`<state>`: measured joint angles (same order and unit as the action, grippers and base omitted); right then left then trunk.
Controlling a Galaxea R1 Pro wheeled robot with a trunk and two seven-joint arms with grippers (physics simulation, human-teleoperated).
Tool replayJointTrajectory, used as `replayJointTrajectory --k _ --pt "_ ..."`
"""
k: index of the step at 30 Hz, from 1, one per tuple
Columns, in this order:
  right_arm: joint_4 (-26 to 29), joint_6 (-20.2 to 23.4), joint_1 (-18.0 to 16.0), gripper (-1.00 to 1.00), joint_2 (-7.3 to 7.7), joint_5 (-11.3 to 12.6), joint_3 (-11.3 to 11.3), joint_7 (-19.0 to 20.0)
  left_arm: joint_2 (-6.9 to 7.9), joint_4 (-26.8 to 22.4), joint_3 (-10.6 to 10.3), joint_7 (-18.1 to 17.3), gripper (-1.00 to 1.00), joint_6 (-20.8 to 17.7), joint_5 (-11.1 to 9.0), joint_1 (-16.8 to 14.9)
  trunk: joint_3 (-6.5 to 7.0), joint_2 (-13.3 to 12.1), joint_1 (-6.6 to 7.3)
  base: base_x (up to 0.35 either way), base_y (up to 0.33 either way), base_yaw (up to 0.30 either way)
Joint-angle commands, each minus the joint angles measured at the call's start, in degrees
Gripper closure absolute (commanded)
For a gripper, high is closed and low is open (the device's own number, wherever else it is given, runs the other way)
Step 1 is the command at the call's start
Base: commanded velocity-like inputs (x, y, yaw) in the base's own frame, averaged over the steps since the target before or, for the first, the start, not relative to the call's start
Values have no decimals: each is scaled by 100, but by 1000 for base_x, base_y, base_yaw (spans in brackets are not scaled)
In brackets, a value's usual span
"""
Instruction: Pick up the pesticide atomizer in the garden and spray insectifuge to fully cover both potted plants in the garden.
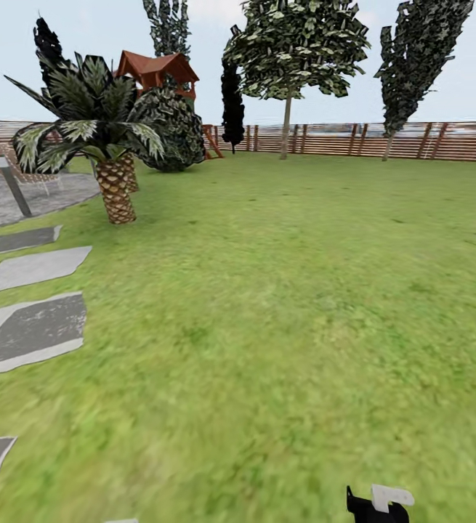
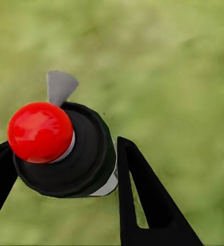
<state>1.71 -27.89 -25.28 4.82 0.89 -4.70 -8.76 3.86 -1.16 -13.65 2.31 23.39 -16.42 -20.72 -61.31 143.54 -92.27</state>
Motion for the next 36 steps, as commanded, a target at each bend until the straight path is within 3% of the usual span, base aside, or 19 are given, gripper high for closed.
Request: replayJointTrajectory --k 1,11,20,36 --pt "-4 -24 -3 -100 4 -19 -40 22 0 2 -50 25 100 16 -28 -2 -5 2 -2 304 -179 -7" --pt "-4 -24 -3 -100 25 -93 -38 21 0 2 -50 24 100 16 -20 -2 -5 2 -2 304 -174 -1" --pt "-9 -24 -3 -100 -156 -89 -31 15 0 2 -50 25 100 16 -20 -2 -5 2 -2 308 -158 0" --pt "-8 -24 25 -100 -166 -89 -31 15 0 2 -50 24 100 16 -20 -2 -5 2 -2 323 -110 0"
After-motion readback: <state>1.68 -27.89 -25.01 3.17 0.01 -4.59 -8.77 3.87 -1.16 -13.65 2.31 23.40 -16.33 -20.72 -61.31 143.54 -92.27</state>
